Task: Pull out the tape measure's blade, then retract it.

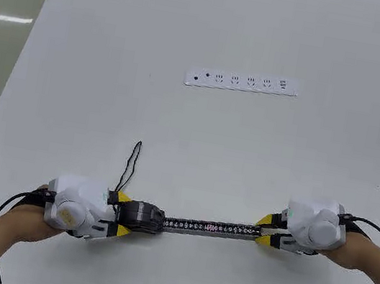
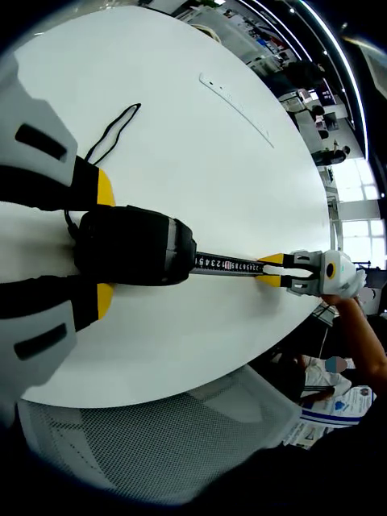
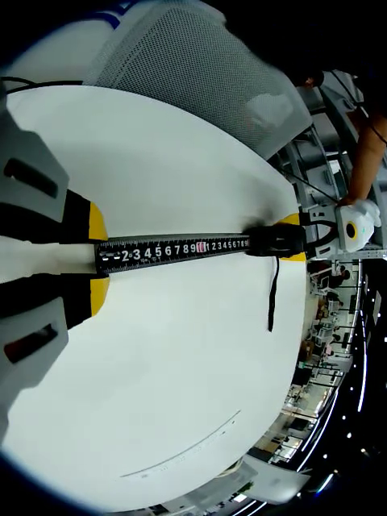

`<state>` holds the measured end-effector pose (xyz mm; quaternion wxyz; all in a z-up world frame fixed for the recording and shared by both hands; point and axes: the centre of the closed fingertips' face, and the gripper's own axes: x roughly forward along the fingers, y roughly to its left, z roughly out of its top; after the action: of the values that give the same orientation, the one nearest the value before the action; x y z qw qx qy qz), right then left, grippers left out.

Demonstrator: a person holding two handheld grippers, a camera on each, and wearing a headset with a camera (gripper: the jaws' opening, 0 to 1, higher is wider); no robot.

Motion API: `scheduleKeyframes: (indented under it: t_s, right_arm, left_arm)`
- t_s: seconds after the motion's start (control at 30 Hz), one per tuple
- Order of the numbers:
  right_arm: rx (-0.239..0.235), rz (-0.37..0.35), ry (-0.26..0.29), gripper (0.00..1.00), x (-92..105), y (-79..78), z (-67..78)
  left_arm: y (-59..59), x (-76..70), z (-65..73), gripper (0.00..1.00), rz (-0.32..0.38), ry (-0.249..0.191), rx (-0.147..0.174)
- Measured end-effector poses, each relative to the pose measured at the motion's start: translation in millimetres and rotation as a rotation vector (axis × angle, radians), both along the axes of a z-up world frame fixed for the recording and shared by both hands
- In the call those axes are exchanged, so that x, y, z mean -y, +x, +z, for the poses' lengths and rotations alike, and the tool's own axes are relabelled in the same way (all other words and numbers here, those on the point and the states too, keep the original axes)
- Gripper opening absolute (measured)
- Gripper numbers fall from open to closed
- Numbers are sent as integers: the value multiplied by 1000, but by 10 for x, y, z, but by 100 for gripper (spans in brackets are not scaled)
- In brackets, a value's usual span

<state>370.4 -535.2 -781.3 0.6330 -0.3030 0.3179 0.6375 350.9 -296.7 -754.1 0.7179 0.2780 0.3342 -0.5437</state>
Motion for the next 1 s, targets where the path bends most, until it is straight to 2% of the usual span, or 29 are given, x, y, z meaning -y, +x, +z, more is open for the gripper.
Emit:
scheduleKeyframes:
  t_s: [1.0]
  right_arm:
    - [7, -19, -23, 10, 248, 27, 1]
  left_arm:
    - [4, 1, 0, 26, -2, 1, -1]
